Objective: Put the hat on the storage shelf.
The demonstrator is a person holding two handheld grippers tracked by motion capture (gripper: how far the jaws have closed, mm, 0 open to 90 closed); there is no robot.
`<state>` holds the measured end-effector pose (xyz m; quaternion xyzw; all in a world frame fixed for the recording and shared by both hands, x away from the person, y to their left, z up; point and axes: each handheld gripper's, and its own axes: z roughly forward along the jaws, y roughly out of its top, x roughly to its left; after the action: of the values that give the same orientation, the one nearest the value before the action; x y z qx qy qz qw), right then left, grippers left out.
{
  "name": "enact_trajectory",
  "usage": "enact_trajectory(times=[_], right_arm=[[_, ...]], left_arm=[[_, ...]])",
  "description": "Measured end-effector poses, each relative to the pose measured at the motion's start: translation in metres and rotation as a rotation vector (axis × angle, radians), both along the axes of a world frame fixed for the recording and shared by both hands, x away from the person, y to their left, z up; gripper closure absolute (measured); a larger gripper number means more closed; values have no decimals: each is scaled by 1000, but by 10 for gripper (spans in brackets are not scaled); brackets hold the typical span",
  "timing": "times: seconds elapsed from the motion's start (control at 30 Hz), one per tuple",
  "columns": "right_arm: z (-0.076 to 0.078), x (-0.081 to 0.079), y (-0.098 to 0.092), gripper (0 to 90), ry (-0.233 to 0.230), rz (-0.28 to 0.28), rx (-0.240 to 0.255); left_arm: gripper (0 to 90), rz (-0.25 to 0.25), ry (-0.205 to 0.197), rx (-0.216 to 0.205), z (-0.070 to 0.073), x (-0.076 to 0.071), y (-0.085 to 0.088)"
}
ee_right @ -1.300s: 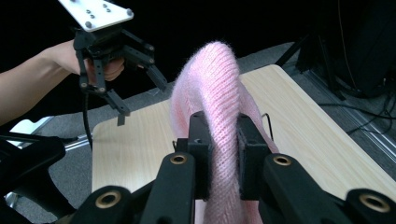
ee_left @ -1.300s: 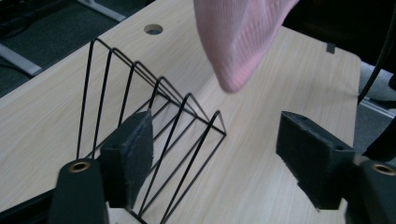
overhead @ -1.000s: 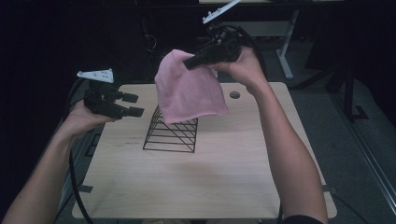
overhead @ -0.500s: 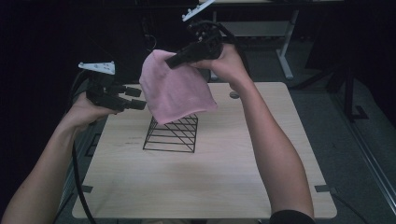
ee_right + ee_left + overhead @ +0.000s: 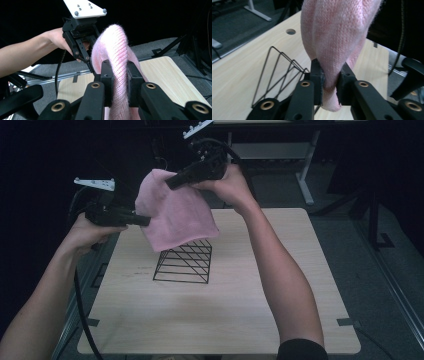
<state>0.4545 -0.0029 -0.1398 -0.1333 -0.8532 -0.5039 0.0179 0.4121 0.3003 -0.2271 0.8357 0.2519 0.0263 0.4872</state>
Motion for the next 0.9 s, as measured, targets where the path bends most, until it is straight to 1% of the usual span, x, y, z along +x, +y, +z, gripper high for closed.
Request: enact_trajectory(times=[0.07,0.1,0.13,0.17,0.23,0.27,0.33,0.37,0.4,0.47,0.57,0.63,0.67,0.87,0.9], right_arm=[[0,1,0,792,0,-3,6],[-1,2,0,792,2,-5,8],[-2,4,-1,792,0,-12,8],[-5,7,-1,792,9,-16,20],[-9,10,-1,792,18,-20,15],[-12,12,-1,792,20,-25,12],[-17,14,-1,792,32,-28,23],[-17,14,-1,792,32,-28,23],[-23,18,-1,792,41,-30,30],[-26,19,-2,792,42,-34,34],[-33,21,-4,792,49,-38,43],[-34,21,-5,792,51,-38,47],[-38,20,-7,792,50,-38,52],[-49,18,-16,792,63,-43,72],[-49,18,-16,792,63,-43,72]], left_arm=[[801,5,-5,6,0,1,1],[801,13,-15,10,1,4,2],[807,17,-16,10,0,5,3],[807,28,-17,16,-2,7,3],[810,48,-28,53,-5,9,2],[810,51,-30,56,-6,10,1],[810,57,-41,75,-7,12,0],[810,57,-41,75,-7,12,0],[810,61,-42,92,-10,14,-1],[809,63,-46,111,-11,15,-2],[802,69,-46,120,-14,18,-4],[799,67,-51,136,-15,19,-8],[797,65,-56,145,-16,19,-10],[791,56,-71,177,-19,20,-16],[788,56,-71,177,-19,20,-16]])
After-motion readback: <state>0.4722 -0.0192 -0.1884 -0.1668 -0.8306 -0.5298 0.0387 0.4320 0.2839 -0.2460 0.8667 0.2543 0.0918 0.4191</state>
